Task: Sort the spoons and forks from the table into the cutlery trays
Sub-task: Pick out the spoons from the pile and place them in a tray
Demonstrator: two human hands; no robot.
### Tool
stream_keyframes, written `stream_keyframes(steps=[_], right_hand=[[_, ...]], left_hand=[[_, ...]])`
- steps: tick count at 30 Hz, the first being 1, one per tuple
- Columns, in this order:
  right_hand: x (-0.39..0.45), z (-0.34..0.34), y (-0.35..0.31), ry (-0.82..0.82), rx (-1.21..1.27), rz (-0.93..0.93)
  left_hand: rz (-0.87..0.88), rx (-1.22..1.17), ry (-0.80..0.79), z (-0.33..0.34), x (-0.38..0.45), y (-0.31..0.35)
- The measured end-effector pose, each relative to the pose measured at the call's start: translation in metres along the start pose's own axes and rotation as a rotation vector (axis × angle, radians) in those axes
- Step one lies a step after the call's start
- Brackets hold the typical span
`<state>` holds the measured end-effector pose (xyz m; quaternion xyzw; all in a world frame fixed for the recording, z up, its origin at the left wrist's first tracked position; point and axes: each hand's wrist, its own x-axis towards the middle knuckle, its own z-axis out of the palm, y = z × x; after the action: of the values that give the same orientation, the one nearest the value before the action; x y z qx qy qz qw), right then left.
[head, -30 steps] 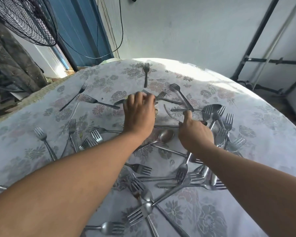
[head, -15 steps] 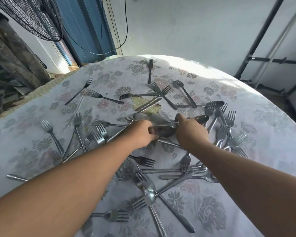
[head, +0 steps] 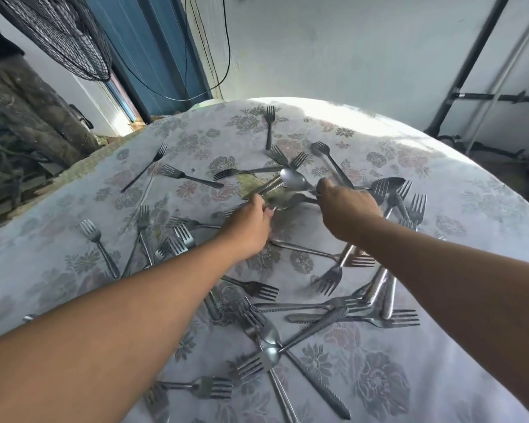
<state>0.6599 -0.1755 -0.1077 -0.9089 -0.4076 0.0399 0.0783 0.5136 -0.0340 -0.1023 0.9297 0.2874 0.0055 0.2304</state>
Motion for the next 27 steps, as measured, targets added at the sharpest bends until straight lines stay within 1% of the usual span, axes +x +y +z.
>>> stream_keyframes(steps=[2, 4, 7, 11, 14, 15, 17, 19, 22, 24, 27], right_hand=[[0.005, -0.002, -0.004, 0.031, 0.12, 0.081], [0.01, -0.004, -0.004, -0.003, 0.221, 0.165], [0.016, -0.002, 0.002, -0.092, 0.158, 0.171], [0.021, 0.008, 0.004, -0.138, 0.108, 0.187], [0.021, 0.016, 0.0, -0.059, 0.088, 0.202], [0.021, 0.018, -0.001, -0.022, 0.073, 0.192], [0.014, 0.022, -0.004, 0.001, 0.065, 0.154], [0.004, 0.025, -0.01, -0.02, 0.075, 0.105], [-0.007, 0.022, -0.015, -0.063, 0.085, 0.083], [-0.009, 0.02, -0.015, -0.05, 0.107, 0.129], [-0.01, 0.018, -0.008, 0.008, 0.208, 0.284]], left_hand=[[-0.069, -0.127, 0.086, -0.001, 0.002, 0.003], [-0.172, -0.243, 0.169, 0.0, 0.004, 0.007], [-0.301, -0.382, 0.236, 0.001, 0.004, 0.01], [-0.309, -0.479, 0.196, 0.004, 0.003, 0.012], [-0.321, -0.532, 0.191, 0.004, 0.003, 0.013], [-0.328, -0.544, 0.196, 0.004, 0.004, 0.014], [-0.345, -0.561, 0.207, 0.003, 0.003, 0.012], [-0.359, -0.579, 0.223, 0.001, 0.003, 0.007], [-0.371, -0.605, 0.239, 0.001, 0.001, 0.001], [-0.38, -0.615, 0.244, 0.002, -0.001, -0.002], [-0.378, -0.62, 0.242, 0.004, -0.007, -0.004]])
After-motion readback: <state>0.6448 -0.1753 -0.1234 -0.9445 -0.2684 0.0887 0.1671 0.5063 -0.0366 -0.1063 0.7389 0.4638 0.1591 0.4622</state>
